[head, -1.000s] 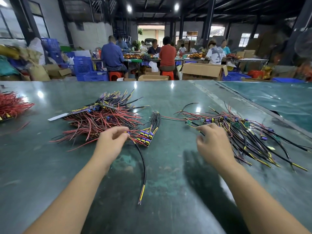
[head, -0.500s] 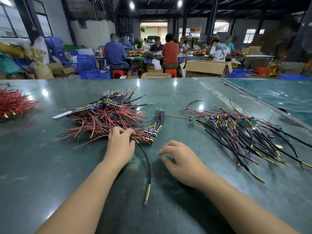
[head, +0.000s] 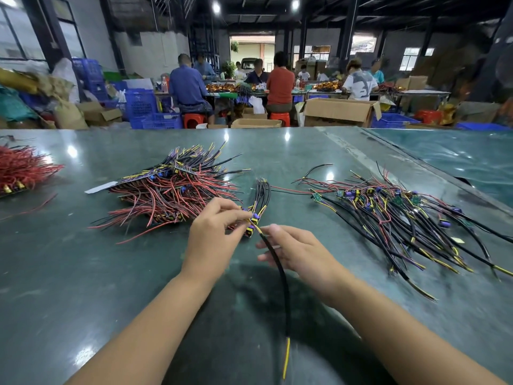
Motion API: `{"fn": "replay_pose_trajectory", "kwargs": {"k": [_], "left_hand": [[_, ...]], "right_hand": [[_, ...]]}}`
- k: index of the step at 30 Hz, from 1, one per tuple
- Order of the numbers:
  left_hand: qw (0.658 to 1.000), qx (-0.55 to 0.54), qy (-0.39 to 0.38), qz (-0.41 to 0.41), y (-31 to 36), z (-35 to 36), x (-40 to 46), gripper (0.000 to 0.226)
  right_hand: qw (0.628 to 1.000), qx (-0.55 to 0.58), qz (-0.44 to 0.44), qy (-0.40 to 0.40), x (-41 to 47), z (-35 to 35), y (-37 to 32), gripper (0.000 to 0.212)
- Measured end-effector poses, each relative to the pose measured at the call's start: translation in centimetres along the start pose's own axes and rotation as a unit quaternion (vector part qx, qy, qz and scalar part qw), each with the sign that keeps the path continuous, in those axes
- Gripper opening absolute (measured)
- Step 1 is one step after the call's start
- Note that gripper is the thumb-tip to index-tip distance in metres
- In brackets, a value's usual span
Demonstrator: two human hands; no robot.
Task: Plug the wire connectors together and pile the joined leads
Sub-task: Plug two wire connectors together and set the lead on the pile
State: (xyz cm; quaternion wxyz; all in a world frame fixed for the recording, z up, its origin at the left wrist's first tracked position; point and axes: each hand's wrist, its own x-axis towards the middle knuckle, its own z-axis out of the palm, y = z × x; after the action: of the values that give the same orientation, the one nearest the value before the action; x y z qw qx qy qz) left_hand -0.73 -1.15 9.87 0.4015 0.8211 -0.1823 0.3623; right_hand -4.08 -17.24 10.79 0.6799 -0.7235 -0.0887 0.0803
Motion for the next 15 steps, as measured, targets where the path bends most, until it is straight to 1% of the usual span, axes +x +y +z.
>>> {"fn": "replay_pose_trajectory", "kwargs": {"k": [2, 4, 6, 7, 8, 9, 10, 12, 13, 14, 15], "left_hand": [[0.998, 0.004, -0.026, 0.052, 0.3, 0.2, -0.2, 0.020], [0.994, -0.006, -0.057, 0.092, 0.5, 0.4, -0.2, 0.020], [0.993, -0.030, -0.066, 0.097, 0.8, 0.5, -0.3, 0.022], [0.995, -0.051, -0.051, 0.064, 0.9, 0.6, -0.4, 0.023], [0.996, -0.082, -0.031, 0.007, 1.0, 0.5, -0.4, 0.022], [0.992, -0.113, -0.017, -0.059, 1.0, 0.5, -0.4, 0.021], [0.982, -0.147, -0.020, -0.118, 0.9, 0.4, -0.3, 0.018], [0.948, -0.231, -0.052, -0.211, 0.9, 0.2, -0.1, 0.010], [0.925, -0.277, -0.070, -0.250, 1.0, 0.1, 0.0, 0.016], [0.900, -0.323, -0.083, -0.281, 1.2, 0.1, 0.0, 0.027], [0.879, -0.358, -0.091, -0.302, 1.3, 0.1, 0.0, 0.035]], "right_hand": [[0.999, 0.036, 0.007, -0.018, -0.1, 0.0, -0.1, 0.015], [0.998, 0.061, -0.003, -0.025, -0.1, 0.0, 0.0, 0.018], [0.996, 0.085, -0.022, -0.009, -0.1, -0.1, 0.0, 0.023], [0.995, 0.090, -0.031, 0.005, -0.1, -0.2, 0.0, 0.025], [0.995, 0.090, -0.043, 0.020, 0.0, -0.4, -0.1, 0.027], [0.994, 0.085, -0.056, 0.033, 0.1, -0.6, -0.1, 0.029], [0.994, 0.073, -0.070, 0.043, 0.1, -0.7, -0.2, 0.031], [0.993, 0.006, -0.101, 0.062, 0.1, -1.0, -0.2, 0.038], [0.989, -0.056, -0.121, 0.069, 0.0, -1.1, -0.1, 0.041], [0.979, -0.131, -0.141, 0.074, -0.1, -1.2, 0.0, 0.042], [0.962, -0.205, -0.161, 0.080, -0.2, -1.2, 0.0, 0.041]]}}
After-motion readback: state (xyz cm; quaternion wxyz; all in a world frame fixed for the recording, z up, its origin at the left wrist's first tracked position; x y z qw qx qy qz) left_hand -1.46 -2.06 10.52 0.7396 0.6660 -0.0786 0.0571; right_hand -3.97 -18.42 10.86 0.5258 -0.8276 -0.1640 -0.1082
